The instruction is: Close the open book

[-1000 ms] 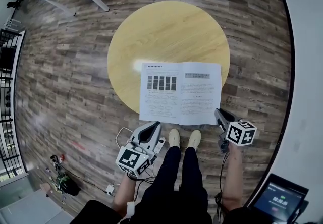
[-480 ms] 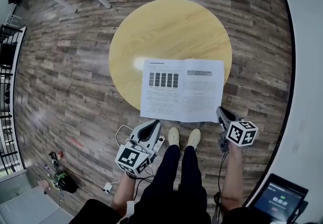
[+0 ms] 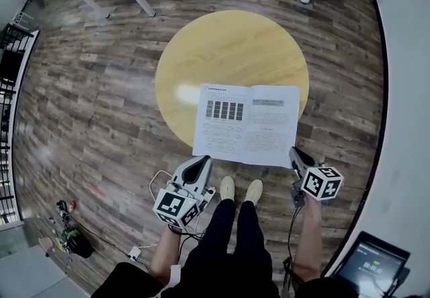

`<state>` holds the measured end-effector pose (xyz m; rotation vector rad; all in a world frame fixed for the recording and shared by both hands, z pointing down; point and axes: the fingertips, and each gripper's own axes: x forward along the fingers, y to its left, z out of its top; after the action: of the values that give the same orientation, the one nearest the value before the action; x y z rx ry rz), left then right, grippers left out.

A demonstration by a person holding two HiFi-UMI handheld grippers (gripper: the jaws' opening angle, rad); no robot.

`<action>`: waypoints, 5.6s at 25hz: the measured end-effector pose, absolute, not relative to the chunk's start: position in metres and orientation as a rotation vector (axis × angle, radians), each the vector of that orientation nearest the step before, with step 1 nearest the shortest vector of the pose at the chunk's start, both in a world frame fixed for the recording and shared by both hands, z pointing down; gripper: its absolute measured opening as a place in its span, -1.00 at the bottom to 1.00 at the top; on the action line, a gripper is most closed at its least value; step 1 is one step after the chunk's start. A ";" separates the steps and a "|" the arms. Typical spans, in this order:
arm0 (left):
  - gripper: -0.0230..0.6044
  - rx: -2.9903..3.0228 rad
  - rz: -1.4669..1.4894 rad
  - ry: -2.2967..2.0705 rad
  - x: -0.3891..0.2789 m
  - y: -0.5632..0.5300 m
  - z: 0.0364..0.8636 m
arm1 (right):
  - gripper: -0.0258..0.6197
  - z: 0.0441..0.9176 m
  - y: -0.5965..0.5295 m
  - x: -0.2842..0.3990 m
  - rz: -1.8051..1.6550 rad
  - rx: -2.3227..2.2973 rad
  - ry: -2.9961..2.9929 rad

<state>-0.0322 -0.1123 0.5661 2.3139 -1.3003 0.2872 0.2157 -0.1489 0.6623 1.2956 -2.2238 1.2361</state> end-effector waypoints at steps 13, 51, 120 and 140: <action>-0.93 2.310 0.143 -1.489 -0.098 -0.084 0.497 | -0.89 0.578 -0.148 0.151 1.098 1.219 -2.319; -0.93 2.020 0.097 -1.727 -0.251 -0.050 0.544 | -0.88 0.668 -0.168 -0.070 1.136 0.771 -2.230; -0.93 2.650 -0.018 -1.442 -0.051 -0.109 0.343 | -0.91 0.335 -0.122 0.147 0.493 1.476 -2.776; -0.93 2.784 0.008 -1.369 0.016 -0.108 0.310 | -0.91 0.300 -0.090 0.183 0.231 1.549 -2.758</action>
<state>0.0160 -0.1084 0.3097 2.7838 -1.3694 0.0082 0.1826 -0.0896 0.3000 1.5487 -2.7578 0.2310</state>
